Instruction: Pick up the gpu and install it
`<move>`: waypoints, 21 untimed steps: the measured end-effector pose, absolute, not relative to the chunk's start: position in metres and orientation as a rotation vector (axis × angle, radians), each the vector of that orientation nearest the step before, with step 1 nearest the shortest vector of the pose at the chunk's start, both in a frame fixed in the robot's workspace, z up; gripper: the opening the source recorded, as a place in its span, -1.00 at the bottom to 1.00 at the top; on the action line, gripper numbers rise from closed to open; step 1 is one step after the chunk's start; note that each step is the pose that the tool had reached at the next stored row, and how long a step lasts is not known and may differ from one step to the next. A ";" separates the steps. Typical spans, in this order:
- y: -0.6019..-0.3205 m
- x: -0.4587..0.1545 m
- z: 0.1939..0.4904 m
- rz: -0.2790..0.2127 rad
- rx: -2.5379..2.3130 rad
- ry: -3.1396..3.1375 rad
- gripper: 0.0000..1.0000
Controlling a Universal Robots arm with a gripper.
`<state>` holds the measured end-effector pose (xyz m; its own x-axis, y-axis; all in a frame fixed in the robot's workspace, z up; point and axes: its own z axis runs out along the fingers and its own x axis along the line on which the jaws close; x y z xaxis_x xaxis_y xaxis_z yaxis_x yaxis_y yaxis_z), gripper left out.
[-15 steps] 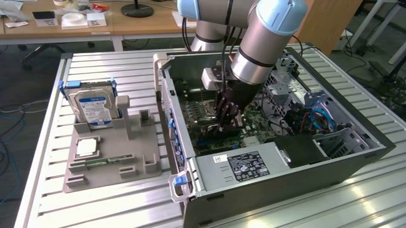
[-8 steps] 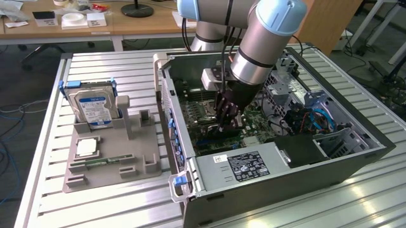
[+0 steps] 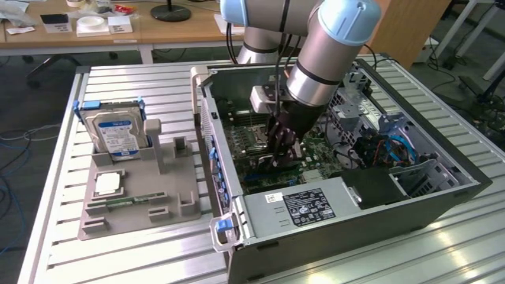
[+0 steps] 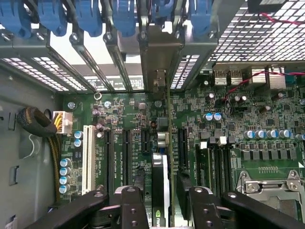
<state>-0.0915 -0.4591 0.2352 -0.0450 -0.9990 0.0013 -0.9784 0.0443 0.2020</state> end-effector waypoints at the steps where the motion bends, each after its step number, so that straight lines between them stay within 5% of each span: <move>1: -0.459 -0.091 0.235 -0.219 2.068 -2.163 -0.20; 21: -0.459 -0.098 0.238 -0.057 2.173 -2.229 -0.20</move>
